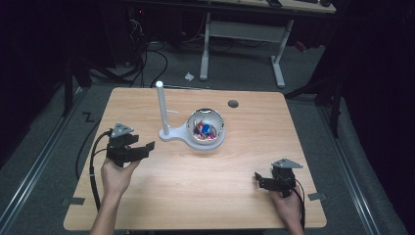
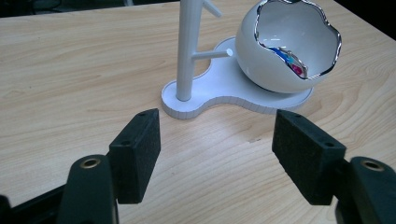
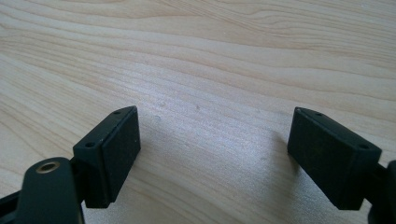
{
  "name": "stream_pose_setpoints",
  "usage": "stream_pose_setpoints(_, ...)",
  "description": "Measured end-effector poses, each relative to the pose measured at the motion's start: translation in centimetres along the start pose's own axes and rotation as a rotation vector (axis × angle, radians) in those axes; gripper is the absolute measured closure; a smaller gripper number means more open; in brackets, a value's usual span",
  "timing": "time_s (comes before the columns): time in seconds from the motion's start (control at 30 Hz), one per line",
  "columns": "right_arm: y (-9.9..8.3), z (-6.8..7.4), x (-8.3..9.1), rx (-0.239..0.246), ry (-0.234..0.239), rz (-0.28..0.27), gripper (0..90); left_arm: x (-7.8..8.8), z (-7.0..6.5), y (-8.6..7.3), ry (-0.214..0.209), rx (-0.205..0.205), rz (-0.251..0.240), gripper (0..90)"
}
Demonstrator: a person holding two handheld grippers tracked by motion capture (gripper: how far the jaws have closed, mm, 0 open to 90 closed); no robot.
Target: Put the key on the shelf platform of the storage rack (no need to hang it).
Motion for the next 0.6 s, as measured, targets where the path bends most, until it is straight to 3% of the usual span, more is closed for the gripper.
stream_pose_setpoints(0.6,0.0,0.0,0.0,0.002,0.000,0.000,17.2,-0.4,0.0,-2.6,-0.011,0.033,0.023,31.9)
Point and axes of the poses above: each handheld gripper's, and its own axes: x roughly backward along the jaws, y roughly out of its top, z roughly to its left, the point moved 10 cm from there along -x, roughly forward along the jaws, and after that the axes turned 15 degrees about y, right-handed, at the moved point
